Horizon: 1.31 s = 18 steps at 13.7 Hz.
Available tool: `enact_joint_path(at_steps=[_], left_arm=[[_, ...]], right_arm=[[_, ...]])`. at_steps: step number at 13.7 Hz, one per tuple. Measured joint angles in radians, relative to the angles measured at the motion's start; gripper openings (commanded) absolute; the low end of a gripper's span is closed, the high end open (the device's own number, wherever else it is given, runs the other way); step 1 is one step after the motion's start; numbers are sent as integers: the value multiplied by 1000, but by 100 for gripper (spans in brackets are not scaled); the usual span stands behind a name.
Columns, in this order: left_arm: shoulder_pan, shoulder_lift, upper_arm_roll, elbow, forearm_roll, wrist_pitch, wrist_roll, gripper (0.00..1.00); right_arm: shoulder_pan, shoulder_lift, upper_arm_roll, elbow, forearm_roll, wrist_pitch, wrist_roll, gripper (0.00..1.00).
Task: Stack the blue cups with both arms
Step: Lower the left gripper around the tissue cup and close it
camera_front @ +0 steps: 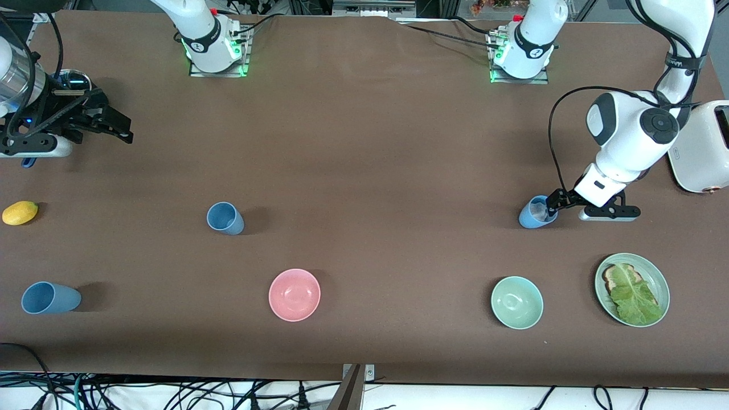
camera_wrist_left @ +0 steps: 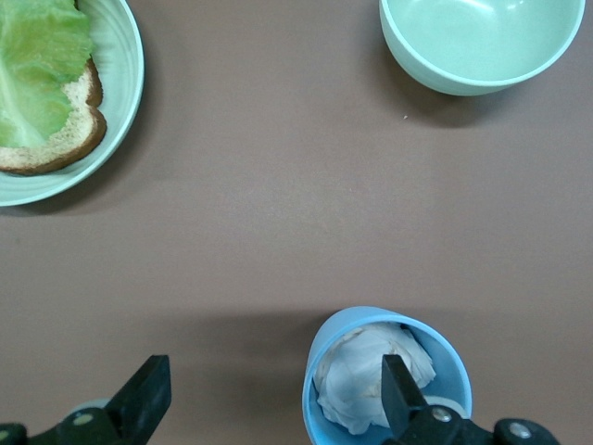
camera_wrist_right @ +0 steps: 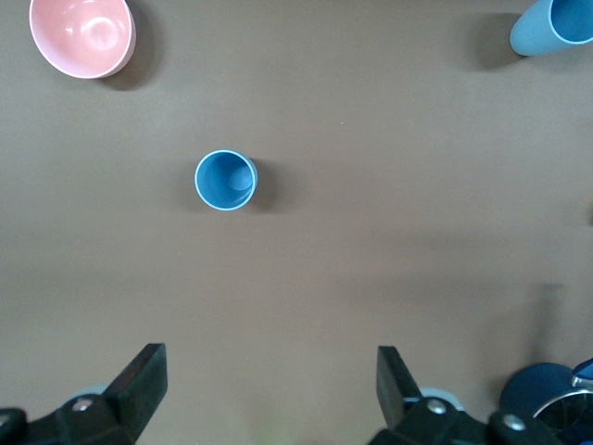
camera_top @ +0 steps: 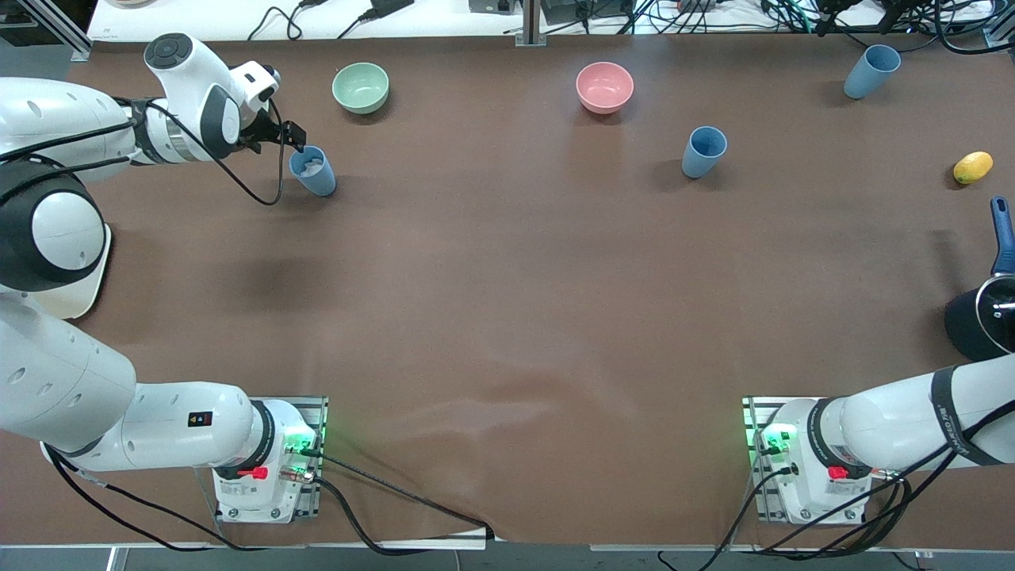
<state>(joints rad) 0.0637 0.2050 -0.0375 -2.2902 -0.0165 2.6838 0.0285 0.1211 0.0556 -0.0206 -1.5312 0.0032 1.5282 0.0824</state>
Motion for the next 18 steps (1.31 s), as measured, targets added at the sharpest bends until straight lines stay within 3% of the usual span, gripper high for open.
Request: enact_joint_path(at_steps=[12,13,14,15,18], left_arm=[[0,66,-1,-56,2,170,0,98],[0,74,-1,-56,2,184,0,90],[0,82,-1,-56,2,193,0,75],[0,87,-1,-56,2,199,0,46],[0,90,-1,-56,2,202,0,7]], right_arm=[[0,1,0,-2,0,0,0,100],[0,1,0,-2,0,0,0,100],[0,1,0,-2,0,0,0,100],[0,1,0,-2,0,0,0,100],[0,1,0,-2,0,0,0,100]])
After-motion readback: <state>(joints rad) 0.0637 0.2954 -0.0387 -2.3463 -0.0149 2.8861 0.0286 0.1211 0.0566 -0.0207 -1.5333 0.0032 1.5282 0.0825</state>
